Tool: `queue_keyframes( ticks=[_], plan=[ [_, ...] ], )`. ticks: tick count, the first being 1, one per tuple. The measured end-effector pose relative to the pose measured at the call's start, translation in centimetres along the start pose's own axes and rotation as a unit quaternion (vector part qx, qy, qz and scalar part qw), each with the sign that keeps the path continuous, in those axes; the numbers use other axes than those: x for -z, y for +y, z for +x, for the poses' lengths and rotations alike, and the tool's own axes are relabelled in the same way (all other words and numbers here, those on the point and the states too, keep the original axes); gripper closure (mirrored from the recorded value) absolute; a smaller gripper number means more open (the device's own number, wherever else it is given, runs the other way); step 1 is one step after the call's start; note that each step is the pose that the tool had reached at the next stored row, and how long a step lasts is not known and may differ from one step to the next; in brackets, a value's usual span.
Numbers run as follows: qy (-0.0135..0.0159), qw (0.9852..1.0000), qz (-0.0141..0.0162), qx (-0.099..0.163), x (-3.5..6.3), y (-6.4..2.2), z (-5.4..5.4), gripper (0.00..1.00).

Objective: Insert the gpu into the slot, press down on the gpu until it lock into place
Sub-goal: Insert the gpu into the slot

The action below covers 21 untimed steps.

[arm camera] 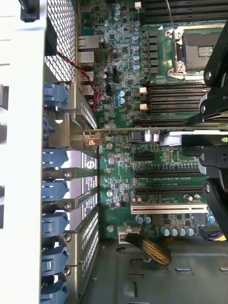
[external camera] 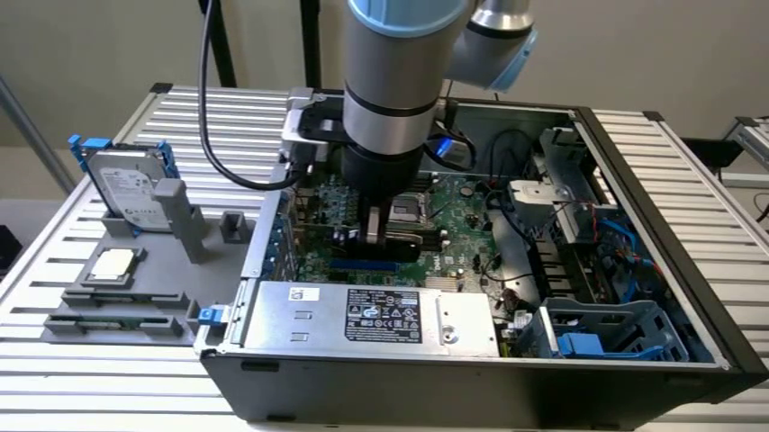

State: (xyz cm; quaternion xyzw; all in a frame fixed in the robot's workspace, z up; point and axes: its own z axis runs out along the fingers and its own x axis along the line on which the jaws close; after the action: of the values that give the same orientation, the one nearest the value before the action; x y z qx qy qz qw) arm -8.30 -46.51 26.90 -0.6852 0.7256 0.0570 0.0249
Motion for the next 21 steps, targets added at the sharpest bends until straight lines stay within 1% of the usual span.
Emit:
queue_keyframes(
  ticks=[6,11,17,21],
  plan=[
    [0.0002,1.0,-0.0001,0.0,-0.19,-0.13,0.01,0.74],
    [0.0014,1.0,-0.0005,0.001,-0.39,-0.18,0.03,0.74],
    [0.005,1.0,-0.003,0.004,-0.62,-0.25,0.05,0.74],
    [0.0062,0.9999,-0.0048,0.006,-0.73,-0.32,0.06,0.74]
  ],
)
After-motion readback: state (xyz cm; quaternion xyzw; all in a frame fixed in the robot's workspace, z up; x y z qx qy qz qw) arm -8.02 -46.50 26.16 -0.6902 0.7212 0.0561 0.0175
